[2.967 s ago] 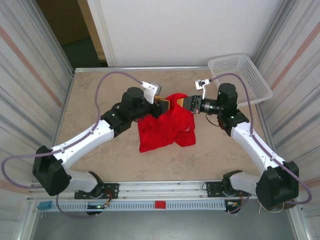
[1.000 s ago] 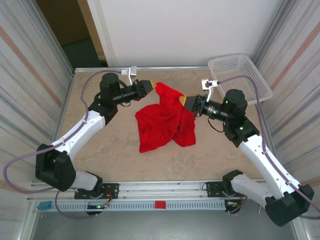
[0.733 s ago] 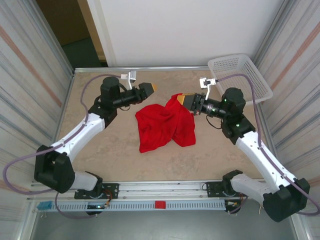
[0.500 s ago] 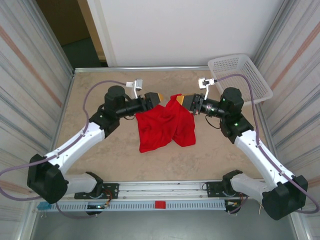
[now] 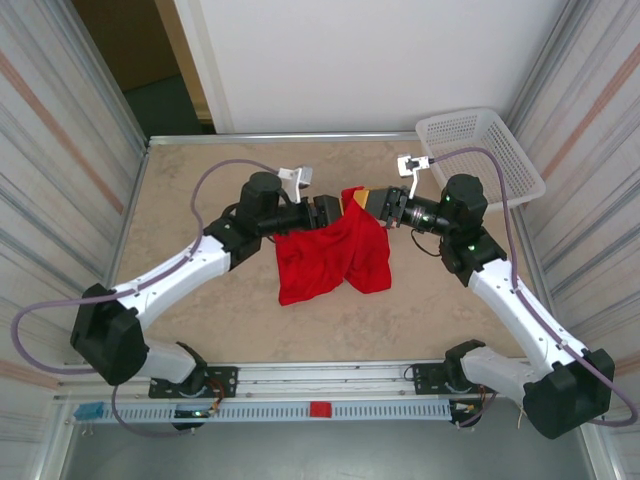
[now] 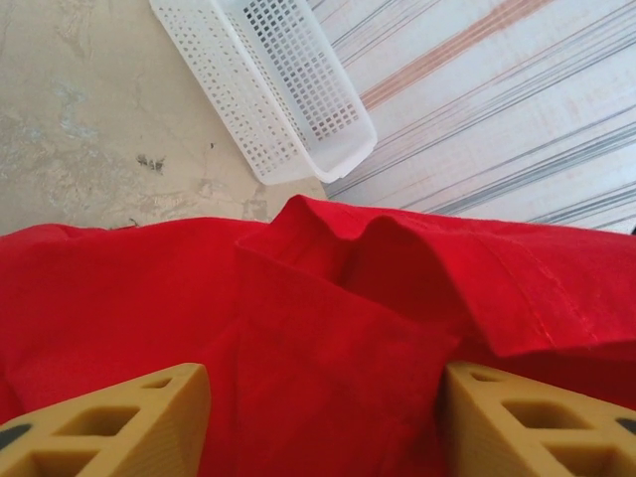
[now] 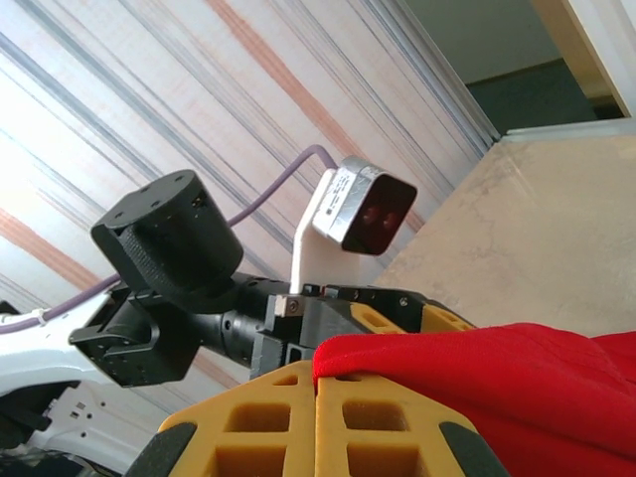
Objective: Fold the inside-out t-shirt
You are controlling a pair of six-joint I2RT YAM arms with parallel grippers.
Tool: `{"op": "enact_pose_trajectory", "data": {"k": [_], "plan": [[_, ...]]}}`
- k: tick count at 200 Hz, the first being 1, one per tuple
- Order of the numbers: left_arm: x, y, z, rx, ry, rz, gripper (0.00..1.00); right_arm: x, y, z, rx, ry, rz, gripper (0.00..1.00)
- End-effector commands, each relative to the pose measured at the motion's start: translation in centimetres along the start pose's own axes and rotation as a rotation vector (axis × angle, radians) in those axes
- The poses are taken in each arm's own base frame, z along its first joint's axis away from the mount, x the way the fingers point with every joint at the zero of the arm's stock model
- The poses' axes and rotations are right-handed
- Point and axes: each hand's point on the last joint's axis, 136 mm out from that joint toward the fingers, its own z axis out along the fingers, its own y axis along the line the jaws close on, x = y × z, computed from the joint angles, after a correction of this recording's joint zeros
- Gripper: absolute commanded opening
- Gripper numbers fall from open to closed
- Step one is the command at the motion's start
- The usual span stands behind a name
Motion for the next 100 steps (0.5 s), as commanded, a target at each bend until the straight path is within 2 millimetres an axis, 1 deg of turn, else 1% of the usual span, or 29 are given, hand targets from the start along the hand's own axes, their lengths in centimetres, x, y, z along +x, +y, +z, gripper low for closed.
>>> {"op": "enact_pose_trajectory", "data": {"k": [1, 7, 16, 23, 27, 41, 52, 54, 58, 66, 76, 78, 83, 85, 89, 92, 93, 95, 100], "plan": [[-1.2, -2.4, 0.2, 0.077, -0.016, 0.057, 0.52, -0.2, -0.1, -0.3, -0.005, -0.015, 0.007, 0.00], [-1.3, -2.7, 0.2, 0.091, -0.018, 0.059, 0.44, -0.2, -0.2, -0.4, 0.002, -0.018, 0.010, 0.00], [-1.4, -3.0, 0.2, 0.108, -0.019, 0.067, 0.21, -0.2, -0.5, -0.6, 0.014, -0.027, 0.010, 0.00], [-1.5, -3.1, 0.1, 0.110, -0.022, 0.076, 0.07, -0.1, -0.9, -0.8, 0.029, -0.033, 0.015, 0.00], [-1.5, -3.2, -0.1, 0.112, -0.026, 0.085, 0.00, -0.1, -1.1, -1.0, 0.039, -0.041, 0.016, 0.00], [-2.1, -3.4, -0.9, 0.106, -0.059, 0.121, 0.00, 0.1, -2.4, -1.6, 0.094, -0.070, 0.029, 0.00], [-2.8, -3.5, -1.7, 0.119, -0.105, 0.144, 0.00, 0.9, -4.7, -2.0, 0.169, -0.085, 0.061, 0.00], [-2.9, -3.6, -1.9, 0.125, -0.114, 0.151, 0.00, 0.8, -4.6, -2.4, 0.174, -0.099, 0.054, 0.00], [-3.1, -3.8, -2.2, 0.137, -0.134, 0.162, 0.00, 1.0, -5.2, -2.7, 0.200, -0.112, 0.063, 0.00], [-3.6, -4.1, -3.0, 0.164, -0.178, 0.189, 0.00, 1.9, -7.2, -3.3, 0.272, -0.129, 0.093, 0.00], [-3.9, -4.7, -3.8, 0.206, -0.230, 0.229, 0.00, 3.4, -10.6, -4.4, 0.426, -0.134, 0.148, 0.00], [-3.9, -4.9, -3.9, 0.218, -0.241, 0.239, 0.00, 3.8, -11.4, -4.7, 0.464, -0.131, 0.160, 0.02], [-3.9, -5.1, -4.2, 0.243, -0.263, 0.258, 0.00, 4.7, -13.0, -5.6, 0.559, -0.119, 0.186, 0.12], [-3.9, -5.2, -4.4, 0.251, -0.269, 0.263, 0.00, 5.0, -13.6, -5.9, 0.594, -0.113, 0.194, 0.19], [-3.9, -5.3, -4.5, 0.264, -0.275, 0.270, 0.00, 5.6, -14.6, -6.5, 0.656, -0.099, 0.205, 0.29], [-3.9, -5.3, -4.6, 0.272, -0.276, 0.275, 0.00, 5.9, -15.0, -6.9, 0.688, -0.089, 0.206, 0.34], [-3.8, -5.3, -4.6, 0.274, -0.276, 0.277, 0.00, 5.9, -15.0, -6.9, 0.688, -0.089, 0.206, 0.34], [-3.8, -5.4, -4.7, 0.281, -0.276, 0.283, 0.00, 6.1, -15.2, -7.1, 0.707, -0.081, 0.207, 0.38], [-3.7, -5.5, -4.7, 0.293, -0.272, 0.295, 0.00, 6.2, -15.3, -7.4, 0.722, -0.074, 0.202, 0.43]]}}
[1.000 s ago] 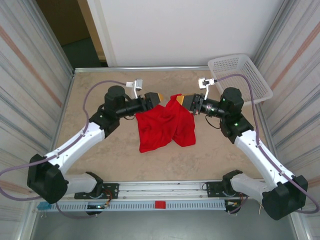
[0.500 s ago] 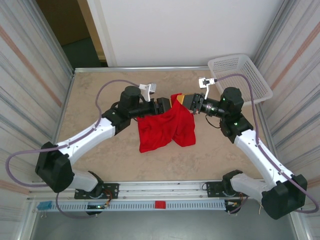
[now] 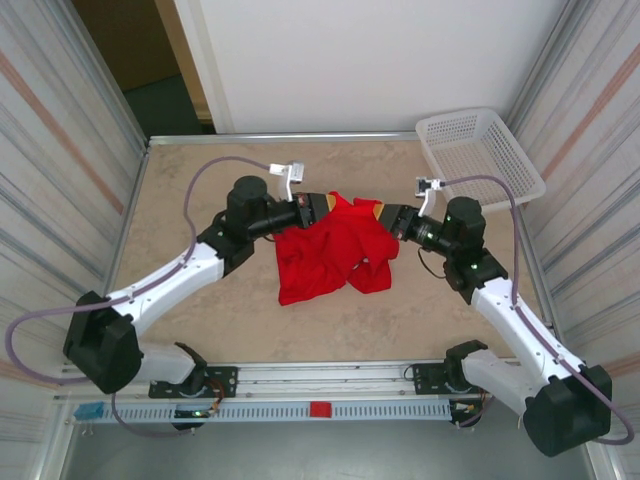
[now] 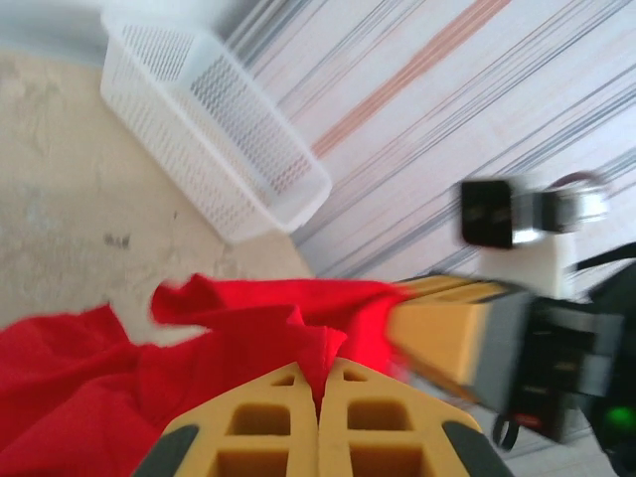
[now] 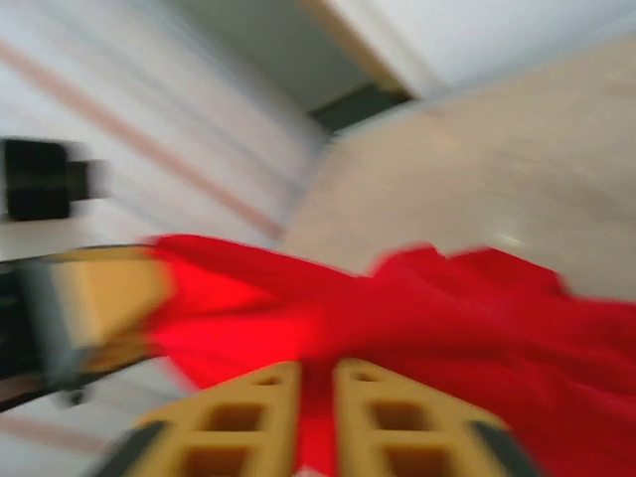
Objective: Fold the inside-out t-shirt
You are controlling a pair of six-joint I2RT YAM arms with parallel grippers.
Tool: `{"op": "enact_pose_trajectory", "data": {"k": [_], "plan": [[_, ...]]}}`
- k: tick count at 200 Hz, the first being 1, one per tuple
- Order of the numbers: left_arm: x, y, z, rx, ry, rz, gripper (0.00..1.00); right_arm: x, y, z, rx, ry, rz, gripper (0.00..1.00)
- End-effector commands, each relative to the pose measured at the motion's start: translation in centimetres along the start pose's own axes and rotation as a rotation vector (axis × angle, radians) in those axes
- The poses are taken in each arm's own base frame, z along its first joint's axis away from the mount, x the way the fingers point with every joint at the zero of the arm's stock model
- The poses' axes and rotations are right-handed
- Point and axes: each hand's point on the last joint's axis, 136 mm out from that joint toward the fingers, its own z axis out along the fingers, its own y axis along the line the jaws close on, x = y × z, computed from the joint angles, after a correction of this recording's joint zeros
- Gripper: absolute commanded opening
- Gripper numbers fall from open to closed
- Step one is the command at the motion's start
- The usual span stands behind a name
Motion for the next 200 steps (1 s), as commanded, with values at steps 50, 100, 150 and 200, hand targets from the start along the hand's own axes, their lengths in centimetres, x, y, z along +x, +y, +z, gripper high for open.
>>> {"op": "enact_pose_trajectory", "data": {"k": [50, 100, 150, 200], "plan": [[-1.6, -4.6, -1.8, 0.227, -0.109, 0.297, 0.00, -1.4, -2.2, -3.9, 0.289, -0.044, -0.047, 0.52], [-0.7, -5.9, -2.0, 0.300, -0.069, 0.374, 0.00, -2.5, 0.8, -0.6, 0.154, 0.080, -0.114, 0.72], [0.5, -5.8, -1.9, 0.301, -0.028, 0.388, 0.00, -0.8, 1.2, 4.8, -0.022, 0.187, 0.052, 0.76], [1.9, -4.7, -1.3, 0.294, 0.020, 0.370, 0.00, 1.1, 2.4, 7.0, -0.203, 0.262, 0.190, 0.44]]}}
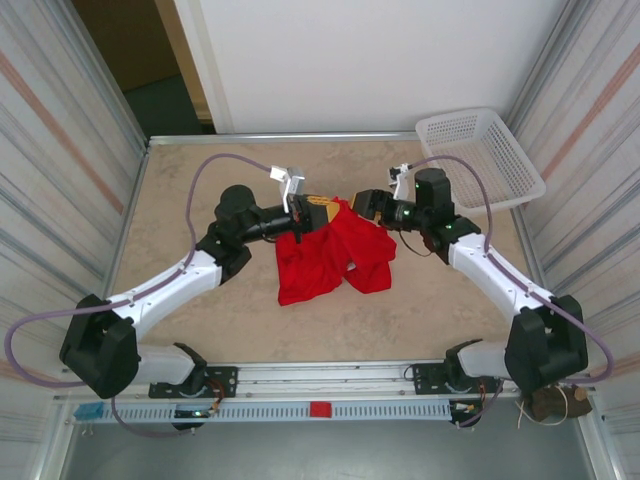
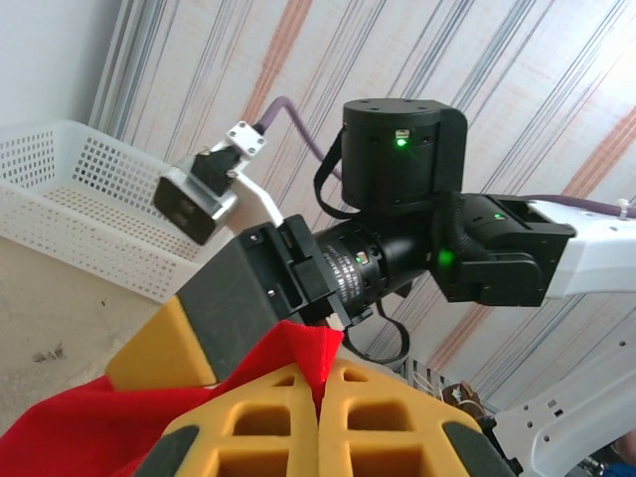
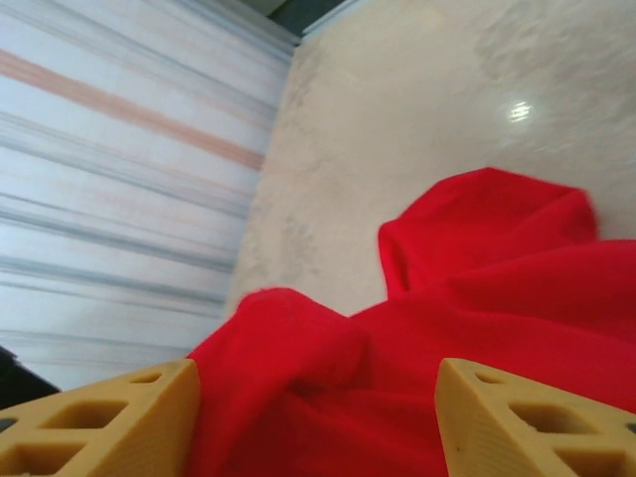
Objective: Fold the inside-out t-shirt
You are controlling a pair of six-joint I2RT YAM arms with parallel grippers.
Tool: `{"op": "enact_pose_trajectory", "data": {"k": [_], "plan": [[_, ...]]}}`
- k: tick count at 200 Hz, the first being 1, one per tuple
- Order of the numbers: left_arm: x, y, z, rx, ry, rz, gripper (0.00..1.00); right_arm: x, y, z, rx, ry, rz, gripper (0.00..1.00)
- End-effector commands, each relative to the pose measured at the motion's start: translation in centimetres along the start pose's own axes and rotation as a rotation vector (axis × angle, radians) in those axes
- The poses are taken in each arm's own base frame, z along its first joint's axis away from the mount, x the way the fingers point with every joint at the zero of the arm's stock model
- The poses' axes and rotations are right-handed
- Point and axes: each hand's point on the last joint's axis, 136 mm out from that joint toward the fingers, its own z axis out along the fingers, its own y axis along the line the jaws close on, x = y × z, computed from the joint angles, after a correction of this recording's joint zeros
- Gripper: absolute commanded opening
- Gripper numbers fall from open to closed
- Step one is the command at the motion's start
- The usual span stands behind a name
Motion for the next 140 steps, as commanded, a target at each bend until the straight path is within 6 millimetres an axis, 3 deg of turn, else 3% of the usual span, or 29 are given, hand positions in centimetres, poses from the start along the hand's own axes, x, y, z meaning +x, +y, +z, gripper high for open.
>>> {"op": "enact_pose_trajectory", "data": {"k": [1, 36, 73, 112, 121, 133, 140], "plan": [[0.8, -0.8, -0.1, 0.037, 0.019, 0.033, 0.00, -0.3, 3.2, 0.3, -0.188, 0.020, 0.028, 0.43], [2.0, 0.0, -0.4, 0.009, 0.031, 0.019, 0.00, -0.7, 5.4, -0.6, -0.291, 0.033, 0.024, 0.00], [3.1, 0.8, -1.1, -0.040, 0.037, 0.023, 0.00, -1.7, 7.1, -3.5, -0.312, -0.025, -0.020, 0.00], [4.1, 1.6, -1.8, -0.098, 0.051, 0.039, 0.00, -2.3, 7.1, -6.7, -0.265, -0.124, -0.062, 0.00], [4.3, 2.1, -2.1, -0.127, 0.039, 0.042, 0.11, -2.3, 7.1, -7.0, -0.263, -0.138, -0.071, 0.00], [4.5, 2.8, -2.6, -0.176, 0.019, 0.040, 0.35, -2.2, 7.1, -7.2, -0.275, -0.149, -0.085, 0.00], [4.6, 3.3, -3.0, -0.208, 0.007, 0.039, 0.42, -2.1, 7.3, -7.3, -0.286, -0.149, -0.092, 0.00]]}}
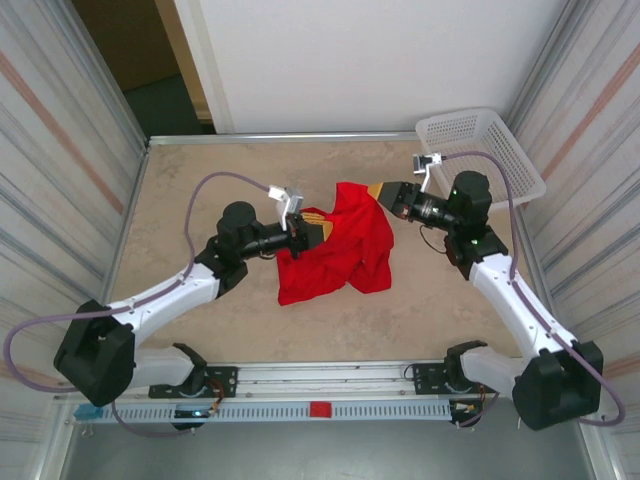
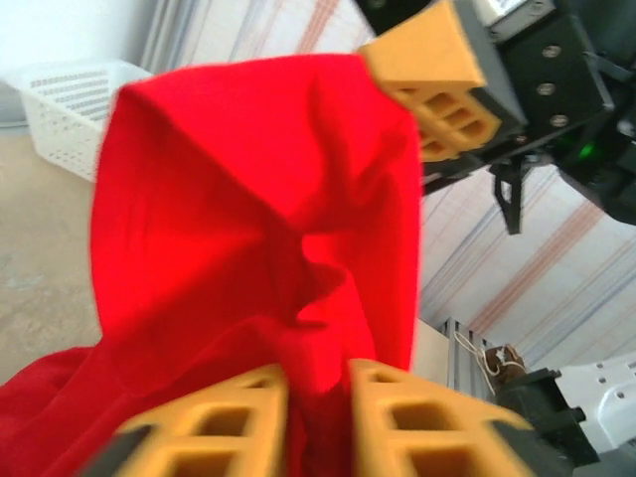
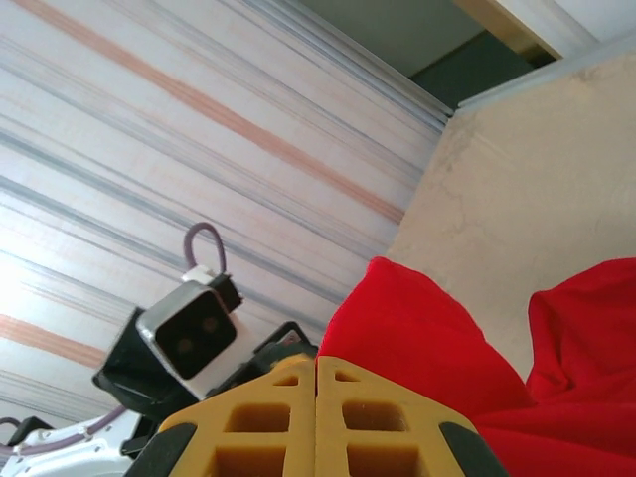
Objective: Fold the inside-out t-shirt
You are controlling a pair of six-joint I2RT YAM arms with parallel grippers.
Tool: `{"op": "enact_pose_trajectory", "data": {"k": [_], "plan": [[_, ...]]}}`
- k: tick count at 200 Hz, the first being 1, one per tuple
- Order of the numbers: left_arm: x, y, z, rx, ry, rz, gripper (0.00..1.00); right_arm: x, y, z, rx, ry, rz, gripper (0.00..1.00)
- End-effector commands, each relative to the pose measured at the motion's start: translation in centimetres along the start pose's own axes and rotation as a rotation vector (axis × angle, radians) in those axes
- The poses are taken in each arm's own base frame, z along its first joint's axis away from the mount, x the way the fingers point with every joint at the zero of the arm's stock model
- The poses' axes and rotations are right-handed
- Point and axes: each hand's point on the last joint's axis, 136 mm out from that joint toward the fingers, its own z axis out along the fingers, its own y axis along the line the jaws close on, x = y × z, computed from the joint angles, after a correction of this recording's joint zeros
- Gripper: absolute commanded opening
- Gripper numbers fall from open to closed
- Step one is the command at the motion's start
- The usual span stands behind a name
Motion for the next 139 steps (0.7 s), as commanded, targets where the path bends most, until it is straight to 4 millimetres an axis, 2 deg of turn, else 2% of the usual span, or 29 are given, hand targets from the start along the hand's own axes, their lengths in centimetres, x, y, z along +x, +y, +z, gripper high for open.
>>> {"op": "enact_pose_trajectory", "data": {"k": [1, 38, 67, 95, 108, 139], "plan": [[-0.2, 1.0, -1.2, -0.094, -0.054, 0.033, 0.42, 0.5, -0.4, -0.4, -0.008, -0.007, -0.038, 0.00], [-0.9, 1.7, -2.7, -0.175, -0.095, 0.000, 0.52, 0.9, 0.1, -0.3, -0.050, 0.021, -0.082, 0.00], [-2.7, 1.8, -3.0, -0.236, -0.081, -0.014, 0.59, 1.2, 0.0, -0.2, -0.052, 0.037, -0.086, 0.00], [-4.7, 1.1, -1.6, -0.199, -0.091, -0.123, 0.59, 1.6, -0.3, -0.3, -0.046, 0.044, -0.085, 0.00], [-5.3, 1.1, -0.7, -0.176, -0.104, -0.218, 0.64, 1.6, -0.4, -0.3, -0.042, 0.044, -0.083, 0.00], [-5.5, 0.6, 2.0, -0.089, -0.092, -0.419, 0.65, 1.7, -0.7, -0.3, -0.034, 0.043, -0.080, 0.00]]}}
